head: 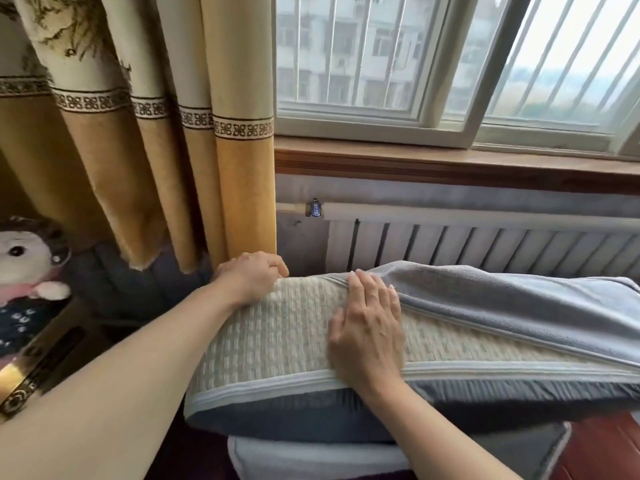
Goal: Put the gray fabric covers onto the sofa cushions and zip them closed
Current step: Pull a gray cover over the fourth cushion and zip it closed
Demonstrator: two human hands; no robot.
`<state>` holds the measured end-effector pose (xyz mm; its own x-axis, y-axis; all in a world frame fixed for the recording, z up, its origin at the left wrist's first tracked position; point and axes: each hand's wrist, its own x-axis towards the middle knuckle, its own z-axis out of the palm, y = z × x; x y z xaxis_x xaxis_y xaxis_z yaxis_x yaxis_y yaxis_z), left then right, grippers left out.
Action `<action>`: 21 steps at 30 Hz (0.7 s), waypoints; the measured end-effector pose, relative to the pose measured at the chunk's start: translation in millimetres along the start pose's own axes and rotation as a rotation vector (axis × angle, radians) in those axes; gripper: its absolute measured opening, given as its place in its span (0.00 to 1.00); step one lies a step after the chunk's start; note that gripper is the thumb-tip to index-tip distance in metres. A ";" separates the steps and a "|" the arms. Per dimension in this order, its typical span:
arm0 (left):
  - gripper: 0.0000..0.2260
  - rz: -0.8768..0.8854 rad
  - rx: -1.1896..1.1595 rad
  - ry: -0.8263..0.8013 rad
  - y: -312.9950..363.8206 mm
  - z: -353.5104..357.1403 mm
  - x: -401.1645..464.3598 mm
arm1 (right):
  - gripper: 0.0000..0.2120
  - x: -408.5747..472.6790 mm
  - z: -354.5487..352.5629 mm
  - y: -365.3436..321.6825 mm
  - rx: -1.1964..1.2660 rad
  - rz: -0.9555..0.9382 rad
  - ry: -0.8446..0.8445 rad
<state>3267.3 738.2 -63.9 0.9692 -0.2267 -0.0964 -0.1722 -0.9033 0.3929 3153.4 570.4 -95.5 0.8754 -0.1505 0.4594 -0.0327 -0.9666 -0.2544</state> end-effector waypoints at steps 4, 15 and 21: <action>0.16 0.046 -0.047 -0.164 4.6 -8.1 7.5 | 0.32 2.4 -0.9 -0.8 -0.026 -0.022 -0.019; 0.11 -0.230 -0.176 -0.555 1.5 -16.7 27.5 | 0.28 11.7 7.2 -6.8 0.001 -0.055 -0.027; 0.09 -0.212 -0.008 -0.468 -3.1 -13.4 38.6 | 0.26 14.5 7.6 -5.7 0.051 -0.091 0.033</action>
<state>3307.7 737.1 -56.6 0.7996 -0.1787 -0.5733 0.0230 -0.9448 0.3267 3170.0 575.2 -93.9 0.8575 -0.0700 0.5098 0.0714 -0.9649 -0.2526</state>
